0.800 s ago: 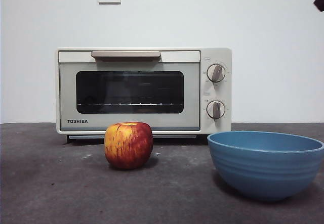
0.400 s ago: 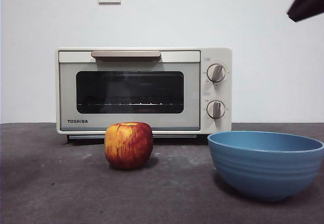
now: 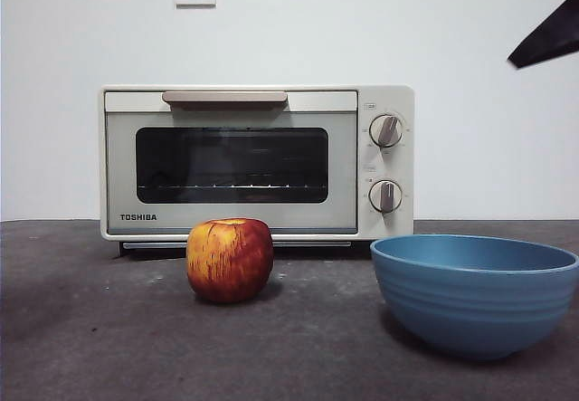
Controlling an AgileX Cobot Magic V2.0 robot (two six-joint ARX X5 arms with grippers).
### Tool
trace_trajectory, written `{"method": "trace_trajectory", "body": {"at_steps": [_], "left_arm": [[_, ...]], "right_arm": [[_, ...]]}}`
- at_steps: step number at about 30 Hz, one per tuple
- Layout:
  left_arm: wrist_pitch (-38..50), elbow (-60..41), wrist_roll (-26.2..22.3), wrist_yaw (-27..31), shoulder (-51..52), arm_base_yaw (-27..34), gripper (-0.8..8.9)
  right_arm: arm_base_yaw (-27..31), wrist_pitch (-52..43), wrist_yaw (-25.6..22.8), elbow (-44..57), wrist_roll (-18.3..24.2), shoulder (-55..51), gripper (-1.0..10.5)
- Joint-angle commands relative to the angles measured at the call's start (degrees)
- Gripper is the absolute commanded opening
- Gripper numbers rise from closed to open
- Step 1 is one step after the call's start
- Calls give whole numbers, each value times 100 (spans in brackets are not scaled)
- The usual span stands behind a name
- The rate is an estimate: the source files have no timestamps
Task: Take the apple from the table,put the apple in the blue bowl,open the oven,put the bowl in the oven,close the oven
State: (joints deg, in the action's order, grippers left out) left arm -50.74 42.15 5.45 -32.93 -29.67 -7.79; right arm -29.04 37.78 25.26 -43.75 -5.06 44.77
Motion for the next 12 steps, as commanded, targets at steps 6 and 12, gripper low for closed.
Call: {"method": "trace_trajectory", "body": {"at_steps": [6, 12], "left_arm": [[103, 125, -35, -11, -31, -20, 7], [101, 125, -31, -11, -31, -20, 7]], "right_arm": [[-592, -907, -264, -289, -402, 892, 489], [-1123, -1167, -706, -1001, -393, 2083, 489]]}}
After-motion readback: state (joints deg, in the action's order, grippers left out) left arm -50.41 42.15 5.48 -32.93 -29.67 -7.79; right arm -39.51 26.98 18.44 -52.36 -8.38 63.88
